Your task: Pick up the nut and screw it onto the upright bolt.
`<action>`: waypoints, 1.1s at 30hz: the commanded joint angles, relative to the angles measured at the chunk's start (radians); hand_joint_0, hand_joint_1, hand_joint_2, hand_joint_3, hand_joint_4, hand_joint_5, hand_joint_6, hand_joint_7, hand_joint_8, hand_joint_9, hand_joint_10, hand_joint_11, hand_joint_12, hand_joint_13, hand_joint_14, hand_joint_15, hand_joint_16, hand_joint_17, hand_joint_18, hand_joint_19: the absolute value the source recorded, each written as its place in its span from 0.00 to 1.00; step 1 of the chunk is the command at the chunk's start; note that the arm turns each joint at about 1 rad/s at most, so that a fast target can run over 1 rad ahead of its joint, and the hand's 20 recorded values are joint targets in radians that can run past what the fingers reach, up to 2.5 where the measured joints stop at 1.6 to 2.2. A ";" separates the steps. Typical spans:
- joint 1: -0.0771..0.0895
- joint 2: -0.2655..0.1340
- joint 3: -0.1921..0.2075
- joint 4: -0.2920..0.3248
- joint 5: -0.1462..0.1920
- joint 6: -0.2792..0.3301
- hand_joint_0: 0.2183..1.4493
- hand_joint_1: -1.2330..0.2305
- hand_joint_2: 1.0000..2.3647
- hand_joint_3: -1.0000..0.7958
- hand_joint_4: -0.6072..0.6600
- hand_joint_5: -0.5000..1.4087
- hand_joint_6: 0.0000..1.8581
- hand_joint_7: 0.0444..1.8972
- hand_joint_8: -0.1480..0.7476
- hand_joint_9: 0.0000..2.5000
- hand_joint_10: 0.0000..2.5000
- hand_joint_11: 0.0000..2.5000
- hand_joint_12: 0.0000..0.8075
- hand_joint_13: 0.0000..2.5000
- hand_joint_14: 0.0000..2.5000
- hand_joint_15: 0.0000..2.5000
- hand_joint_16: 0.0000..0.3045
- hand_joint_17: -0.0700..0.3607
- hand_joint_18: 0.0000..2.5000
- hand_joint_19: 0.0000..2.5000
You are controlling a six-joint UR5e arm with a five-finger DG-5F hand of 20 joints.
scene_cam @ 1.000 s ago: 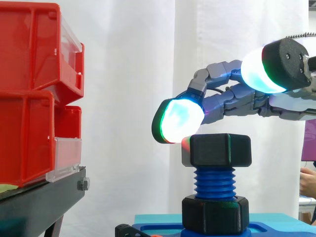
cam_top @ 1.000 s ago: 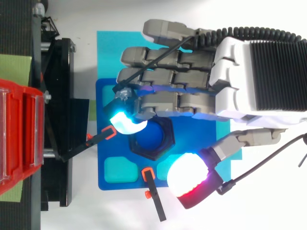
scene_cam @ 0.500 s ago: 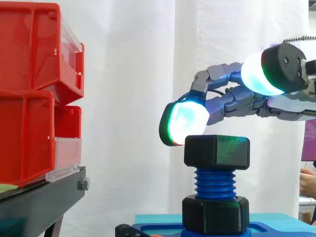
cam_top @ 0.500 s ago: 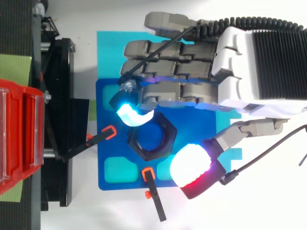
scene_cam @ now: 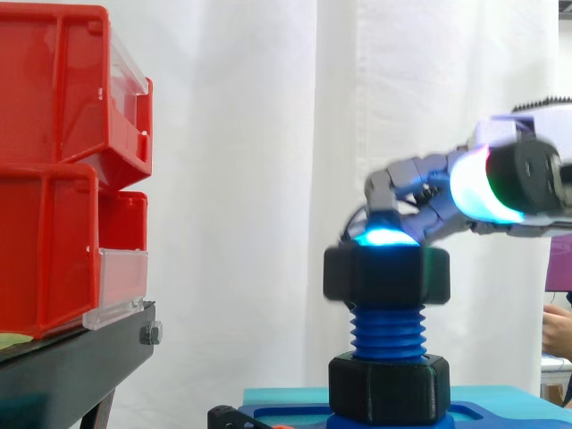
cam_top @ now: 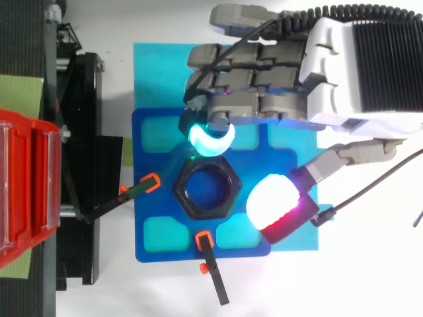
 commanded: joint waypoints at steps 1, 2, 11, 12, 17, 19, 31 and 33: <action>-0.009 0.001 0.000 -0.024 -0.012 -0.007 0.24 0.71 0.00 0.28 0.63 0.25 0.27 0.75 0.43 0.27 0.00 0.00 0.27 0.23 0.00 0.00 0.06 0.26 0.08 0.00; -0.012 0.002 0.003 -0.027 -0.018 -0.006 0.24 0.71 0.00 0.28 0.62 0.25 0.27 0.75 0.43 0.28 0.00 0.00 0.27 0.23 0.00 0.00 0.06 0.26 0.08 0.00; -0.025 0.001 0.068 -0.080 -0.069 -0.007 0.25 0.72 0.00 0.28 0.65 0.24 0.27 0.67 0.43 0.31 0.00 0.00 0.27 0.25 0.00 0.00 0.06 0.25 0.09 0.00; -0.029 0.001 0.077 -0.090 -0.075 -0.007 0.24 0.72 0.00 0.28 0.65 0.24 0.27 0.65 0.43 0.31 0.00 0.00 0.27 0.25 0.00 0.00 0.06 0.25 0.10 0.00; -0.035 0.001 0.100 -0.129 -0.089 -0.007 0.24 0.73 0.00 0.28 0.66 0.22 0.27 0.59 0.43 0.30 0.00 0.00 0.27 0.24 0.00 0.00 0.06 0.26 0.09 0.00; -0.038 0.001 0.109 -0.129 -0.095 -0.007 0.24 0.73 0.00 0.28 0.66 0.22 0.27 0.58 0.42 0.30 0.00 0.00 0.28 0.24 0.00 0.00 0.06 0.26 0.09 0.00; -0.055 -0.001 0.146 -0.090 -0.153 -0.007 0.23 0.73 0.00 0.28 0.62 0.20 0.27 0.42 0.41 0.28 0.00 0.00 0.29 0.23 0.00 0.00 0.07 0.27 0.09 0.00; -0.056 0.001 0.146 -0.083 -0.155 -0.007 0.23 0.73 0.00 0.28 0.62 0.19 0.27 0.40 0.41 0.28 0.00 0.00 0.30 0.23 0.00 0.00 0.07 0.28 0.09 0.00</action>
